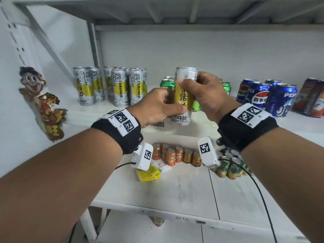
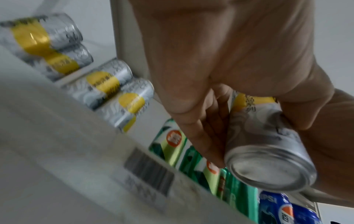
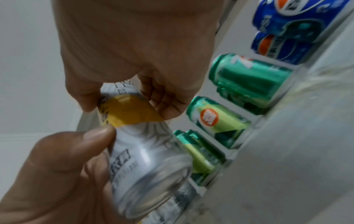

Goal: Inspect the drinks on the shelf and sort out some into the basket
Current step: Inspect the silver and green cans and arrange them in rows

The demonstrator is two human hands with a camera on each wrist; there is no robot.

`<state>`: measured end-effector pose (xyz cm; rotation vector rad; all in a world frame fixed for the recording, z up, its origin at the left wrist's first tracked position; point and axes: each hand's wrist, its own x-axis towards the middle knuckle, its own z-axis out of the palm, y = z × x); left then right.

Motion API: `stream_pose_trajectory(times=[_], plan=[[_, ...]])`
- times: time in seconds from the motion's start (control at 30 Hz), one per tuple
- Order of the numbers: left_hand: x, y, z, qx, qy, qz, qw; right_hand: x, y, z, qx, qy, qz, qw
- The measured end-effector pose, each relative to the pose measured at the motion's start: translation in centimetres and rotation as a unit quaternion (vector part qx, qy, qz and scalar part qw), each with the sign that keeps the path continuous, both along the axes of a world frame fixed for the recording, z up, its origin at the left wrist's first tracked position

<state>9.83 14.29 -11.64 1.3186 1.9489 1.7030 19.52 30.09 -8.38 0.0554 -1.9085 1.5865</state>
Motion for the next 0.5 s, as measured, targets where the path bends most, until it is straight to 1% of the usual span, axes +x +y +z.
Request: stream_pose_trajectory(times=[0.13, 0.27, 0.37, 0.5], plan=[[-1.0, -4.5, 1.7, -0.040, 0.029, 0.050, 0.998, -1.6, -3.5, 1.5, 0.015, 0.007, 0.024, 1.000], [-1.9, -9.0, 2.9, -0.064, 0.037, 0.091, 0.993, -3.9, -7.5, 2.9, 0.039, 0.002, 0.057, 0.998], [-2.4, -11.9, 4.1, -0.031, 0.046, 0.121, 0.991, -5.4, -10.4, 3.9, 0.074, 0.006, 0.073, 0.995], [-3.9, -15.4, 5.7, 0.040, 0.098, 0.174, 0.979, -7.3, -14.0, 5.0, 0.114, -0.005, 0.079, 0.990]])
